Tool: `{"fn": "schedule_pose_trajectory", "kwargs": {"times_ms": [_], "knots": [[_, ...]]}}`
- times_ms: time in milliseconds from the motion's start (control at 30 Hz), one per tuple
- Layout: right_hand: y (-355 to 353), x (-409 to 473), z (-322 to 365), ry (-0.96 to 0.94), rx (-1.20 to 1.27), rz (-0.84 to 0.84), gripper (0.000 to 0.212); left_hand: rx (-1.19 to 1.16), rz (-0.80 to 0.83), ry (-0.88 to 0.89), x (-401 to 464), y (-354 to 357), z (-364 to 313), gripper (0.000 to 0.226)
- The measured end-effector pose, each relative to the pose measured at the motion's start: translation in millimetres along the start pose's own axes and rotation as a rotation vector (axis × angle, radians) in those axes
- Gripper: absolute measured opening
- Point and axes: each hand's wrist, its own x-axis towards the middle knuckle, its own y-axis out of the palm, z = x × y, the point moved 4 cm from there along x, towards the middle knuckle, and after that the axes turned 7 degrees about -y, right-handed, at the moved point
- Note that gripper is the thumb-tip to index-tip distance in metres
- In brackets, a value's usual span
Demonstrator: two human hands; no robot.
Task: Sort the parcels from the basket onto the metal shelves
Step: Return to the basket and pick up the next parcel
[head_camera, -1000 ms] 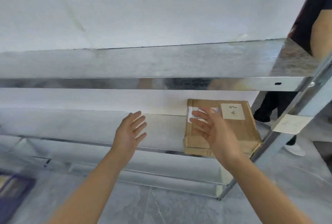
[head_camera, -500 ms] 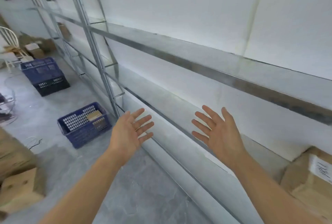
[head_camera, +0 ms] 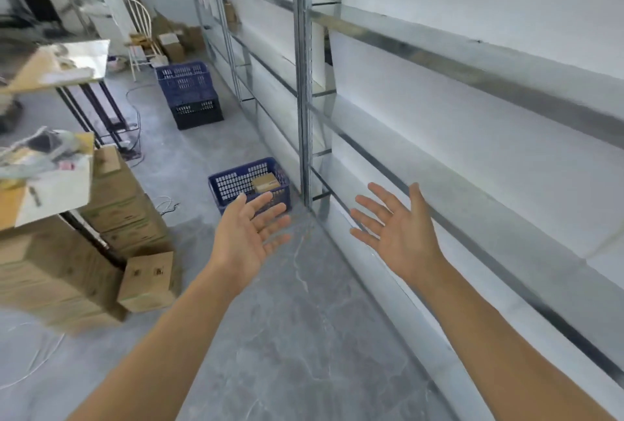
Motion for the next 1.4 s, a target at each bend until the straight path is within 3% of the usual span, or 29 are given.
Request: {"fn": "schedule_pose_trajectory", "kwargs": {"times_ms": [300,733,1400], "knots": [[72,98,-36,0.082,-0.011,0.101,0.071,-0.120,-0.114,0.002,72,-59,-44,0.056],[99,317,-38,0.202,-0.004,0.162,0.066,-0.146,-0.254,0.008,247,-26,-110,0.056],[208,521,-45,0.201,-0.096,0.216,0.064,-0.207,-0.252,0.005,428,-53,-225,0.052]]}}
